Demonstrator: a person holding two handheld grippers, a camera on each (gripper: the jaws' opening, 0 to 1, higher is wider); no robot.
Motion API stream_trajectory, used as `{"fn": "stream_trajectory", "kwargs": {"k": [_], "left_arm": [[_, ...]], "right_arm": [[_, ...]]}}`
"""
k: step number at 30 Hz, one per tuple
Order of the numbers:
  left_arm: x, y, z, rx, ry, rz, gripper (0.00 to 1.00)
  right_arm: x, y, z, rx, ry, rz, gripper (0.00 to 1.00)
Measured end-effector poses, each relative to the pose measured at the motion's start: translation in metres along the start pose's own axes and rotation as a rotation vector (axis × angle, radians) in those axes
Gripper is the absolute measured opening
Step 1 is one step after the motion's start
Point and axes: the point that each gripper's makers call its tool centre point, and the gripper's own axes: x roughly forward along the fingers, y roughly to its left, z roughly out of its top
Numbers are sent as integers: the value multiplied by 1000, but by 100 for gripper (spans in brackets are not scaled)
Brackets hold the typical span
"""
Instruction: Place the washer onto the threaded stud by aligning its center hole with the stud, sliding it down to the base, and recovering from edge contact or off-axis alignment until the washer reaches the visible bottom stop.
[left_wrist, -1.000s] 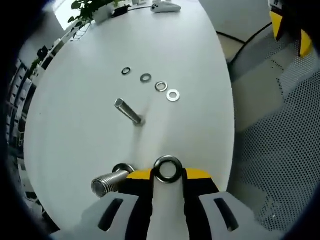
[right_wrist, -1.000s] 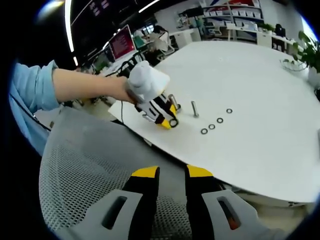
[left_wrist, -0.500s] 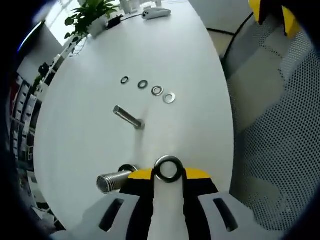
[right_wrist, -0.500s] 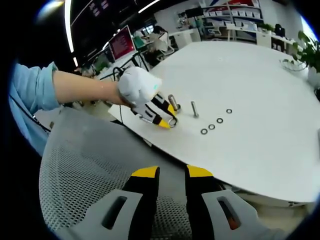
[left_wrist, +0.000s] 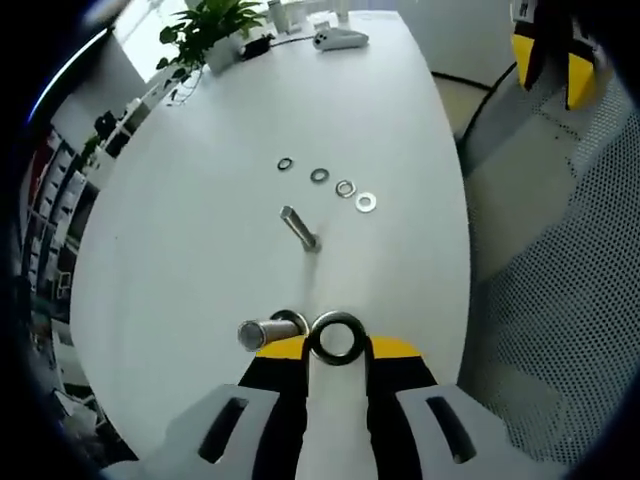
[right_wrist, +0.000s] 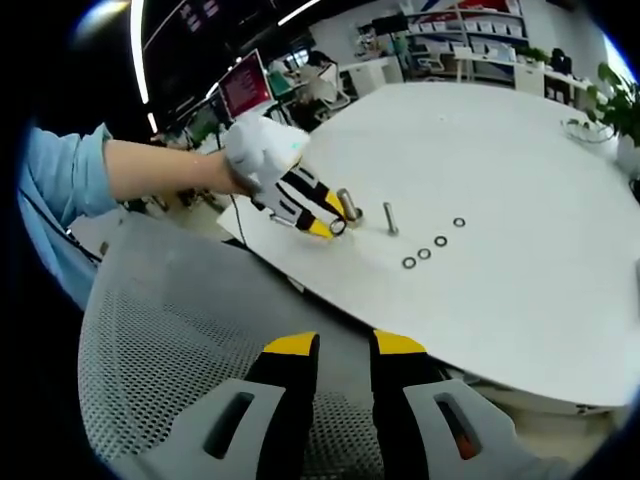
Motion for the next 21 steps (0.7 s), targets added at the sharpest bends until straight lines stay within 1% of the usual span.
{"fn": "stream_trajectory", "kwargs": {"k": [2, 7, 14, 18, 21], "left_arm": [[-6, 4, 2, -10, -13, 13, 19], [-16, 11, 4, 6, -26, 34, 19], [-29, 12, 12, 15, -48, 44, 19], [-35, 18, 19, 19, -57, 57, 19], [-37, 28, 21, 16, -57, 73, 19]], "right_arm": [[0, 0, 0, -1, 1, 0, 22], [0, 0, 0, -1, 2, 1, 22], [0, 1, -1, -3, 3, 1, 22], [0, 1, -1, -3, 4, 2, 22], [0, 1, -1, -4, 4, 2, 22]]}}
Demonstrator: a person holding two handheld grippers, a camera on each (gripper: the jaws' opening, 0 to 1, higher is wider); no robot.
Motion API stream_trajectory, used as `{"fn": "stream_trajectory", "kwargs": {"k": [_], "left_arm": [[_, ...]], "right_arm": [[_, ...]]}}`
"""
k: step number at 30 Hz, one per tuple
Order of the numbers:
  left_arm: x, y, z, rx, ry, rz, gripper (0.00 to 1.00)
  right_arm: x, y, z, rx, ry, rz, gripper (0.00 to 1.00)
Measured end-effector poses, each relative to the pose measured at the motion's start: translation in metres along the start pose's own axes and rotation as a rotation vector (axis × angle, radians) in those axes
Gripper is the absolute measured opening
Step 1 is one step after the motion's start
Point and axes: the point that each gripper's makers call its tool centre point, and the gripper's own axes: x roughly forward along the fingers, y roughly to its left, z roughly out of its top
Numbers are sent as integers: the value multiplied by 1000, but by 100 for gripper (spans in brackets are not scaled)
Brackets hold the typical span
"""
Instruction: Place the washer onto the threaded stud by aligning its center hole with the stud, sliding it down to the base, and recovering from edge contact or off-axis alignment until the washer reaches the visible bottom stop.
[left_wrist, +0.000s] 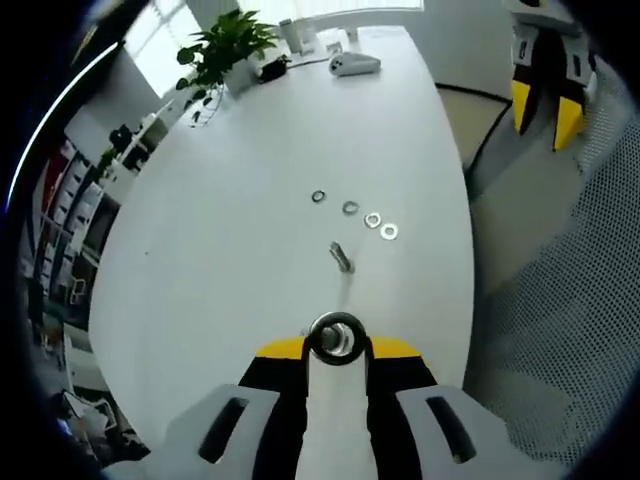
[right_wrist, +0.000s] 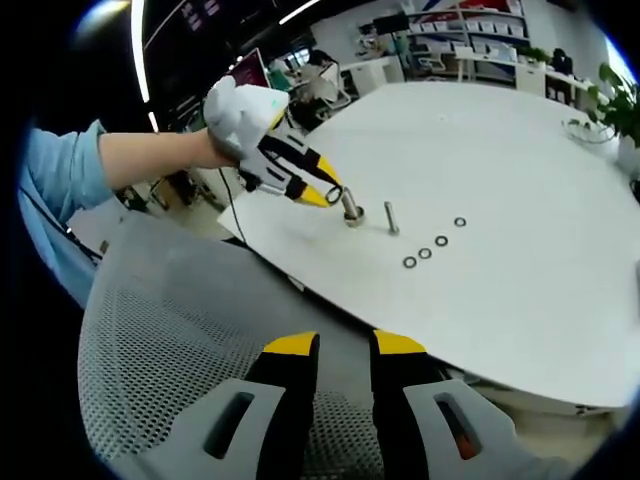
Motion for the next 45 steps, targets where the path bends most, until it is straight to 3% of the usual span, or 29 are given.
{"fn": "stream_trajectory", "kwargs": {"k": [9, 28, 37, 41, 45], "left_arm": [[7, 12, -3, -3, 23, 7, 19], [33, 11, -14, -15, 71, -24, 19], [33, 11, -14, -33, 72, -33, 19], [30, 10, -14, -60, 118, -93, 19], [33, 9, -15, -33, 159, -117, 19]], "right_arm": [[0, -1, 1, 6, -6, -2, 22], [0, -1, 1, 9, -7, -3, 22], [0, -2, 2, 10, -9, -3, 22], [0, -2, 2, 8, -8, -2, 22], [0, -2, 2, 7, -8, -2, 22]]}}
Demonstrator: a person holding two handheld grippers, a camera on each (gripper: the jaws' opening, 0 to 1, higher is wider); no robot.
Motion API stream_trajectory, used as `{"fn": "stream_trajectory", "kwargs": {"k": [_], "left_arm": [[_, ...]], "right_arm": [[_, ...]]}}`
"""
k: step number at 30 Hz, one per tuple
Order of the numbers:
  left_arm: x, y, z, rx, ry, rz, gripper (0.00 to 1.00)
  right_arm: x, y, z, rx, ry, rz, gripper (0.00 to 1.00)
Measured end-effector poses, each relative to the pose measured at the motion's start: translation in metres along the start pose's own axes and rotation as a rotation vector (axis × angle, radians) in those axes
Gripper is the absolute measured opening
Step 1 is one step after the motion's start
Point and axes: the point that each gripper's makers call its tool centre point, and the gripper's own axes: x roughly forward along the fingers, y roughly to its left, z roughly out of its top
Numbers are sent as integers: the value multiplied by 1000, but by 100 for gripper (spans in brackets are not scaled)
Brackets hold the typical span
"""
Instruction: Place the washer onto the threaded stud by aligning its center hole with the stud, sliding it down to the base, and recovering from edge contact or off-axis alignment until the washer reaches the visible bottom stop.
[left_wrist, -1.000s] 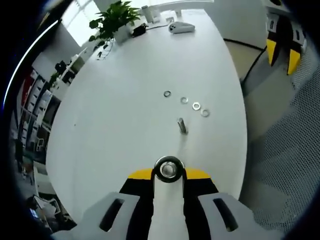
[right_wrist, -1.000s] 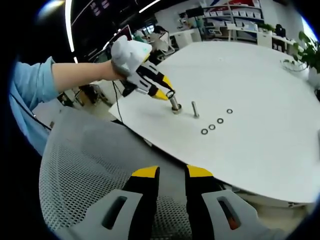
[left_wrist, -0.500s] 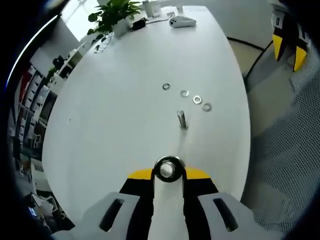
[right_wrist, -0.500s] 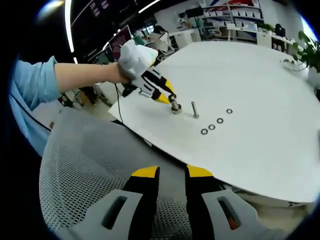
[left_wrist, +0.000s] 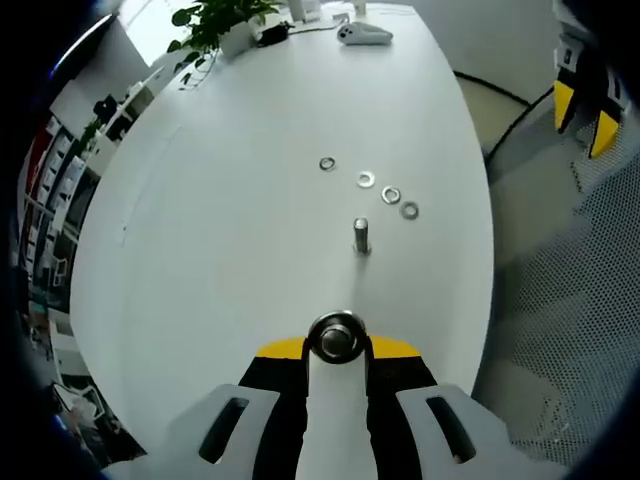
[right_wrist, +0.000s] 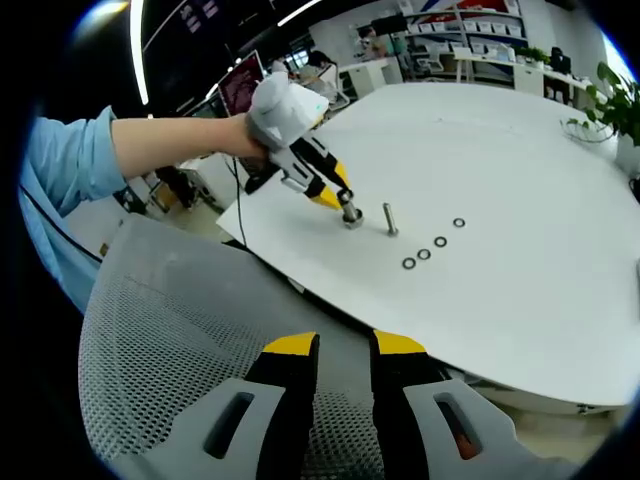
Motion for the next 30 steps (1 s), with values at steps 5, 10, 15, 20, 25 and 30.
{"fn": "stream_trajectory", "kwargs": {"k": [5, 10, 15, 20, 25, 30], "left_arm": [[6, -3, -2, 11, 45, -23, 19], [15, -3, -4, 10, 64, -27, 19], [24, -6, -8, -3, 74, -36, 19], [28, -6, -10, -17, 77, -41, 19], [33, -7, -11, -15, 72, -39, 20], [33, -8, -11, -10, 64, -45, 21]], "right_arm": [[0, 0, 0, 1, -2, 0, 22], [0, 0, 0, 2, -2, 0, 22], [0, 0, 0, 1, 1, 1, 22], [1, 0, -1, -2, 7, 3, 22], [1, 0, -1, 0, 9, 2, 22], [1, 0, -1, -1, 10, 3, 22]]}}
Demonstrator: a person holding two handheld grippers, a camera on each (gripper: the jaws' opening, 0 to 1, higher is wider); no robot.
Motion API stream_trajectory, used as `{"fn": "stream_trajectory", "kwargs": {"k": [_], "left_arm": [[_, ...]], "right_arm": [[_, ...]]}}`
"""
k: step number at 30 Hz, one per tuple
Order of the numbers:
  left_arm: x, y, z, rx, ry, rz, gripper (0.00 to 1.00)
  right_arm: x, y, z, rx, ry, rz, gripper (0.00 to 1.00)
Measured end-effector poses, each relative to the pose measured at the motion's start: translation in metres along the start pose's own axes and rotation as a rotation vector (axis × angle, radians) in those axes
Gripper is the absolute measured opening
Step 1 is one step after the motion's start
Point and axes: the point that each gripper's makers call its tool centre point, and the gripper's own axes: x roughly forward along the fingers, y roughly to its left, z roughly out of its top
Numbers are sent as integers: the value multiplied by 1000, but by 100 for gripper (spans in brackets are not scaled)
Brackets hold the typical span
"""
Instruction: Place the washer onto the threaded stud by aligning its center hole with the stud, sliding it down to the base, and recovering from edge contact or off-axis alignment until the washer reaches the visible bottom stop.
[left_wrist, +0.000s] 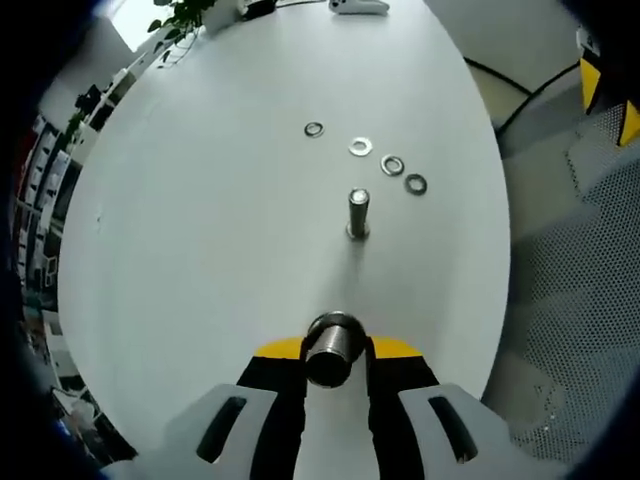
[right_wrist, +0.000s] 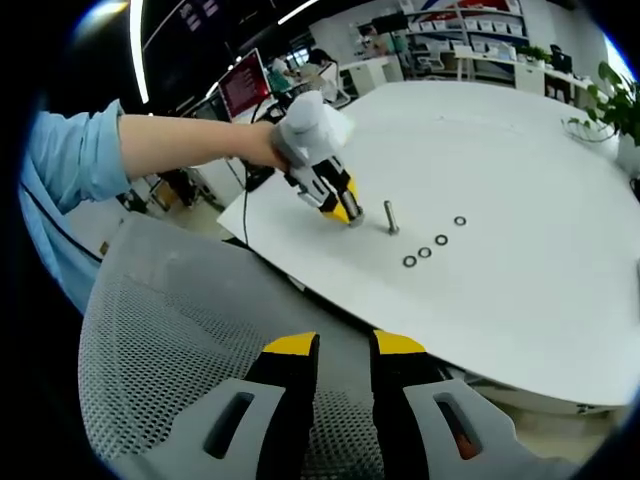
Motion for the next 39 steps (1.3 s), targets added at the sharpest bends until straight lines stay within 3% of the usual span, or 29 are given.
{"fn": "stream_trajectory", "kwargs": {"k": [5, 10, 18, 22, 26, 32, 34, 39], "left_arm": [[-14, -1, -3, -18, -26, 2, 24], [-38, -2, 0, -34, -98, 45, 29], [-97, -16, 11, -75, -289, 138, 30], [-126, -30, 3, -107, -343, 153, 31], [-163, -34, -8, -200, -446, 208, 31], [-211, -34, -30, -487, -698, 307, 30], [-221, -42, -33, -555, -781, 290, 29], [-232, -52, -57, -637, -820, 369, 30]], "right_arm": [[0, 0, 0, -5, 1, 3, 22], [0, 1, 0, -8, 1, 5, 22], [0, 2, 0, -8, 0, 8, 23], [-1, 2, -1, -6, 4, 7, 23], [-1, 3, -2, -2, 10, 7, 23], [-1, 3, -4, 1, 17, 4, 24], [-1, 3, -4, 3, 20, 6, 25], [-1, 4, -5, 5, 24, 5, 25]]}}
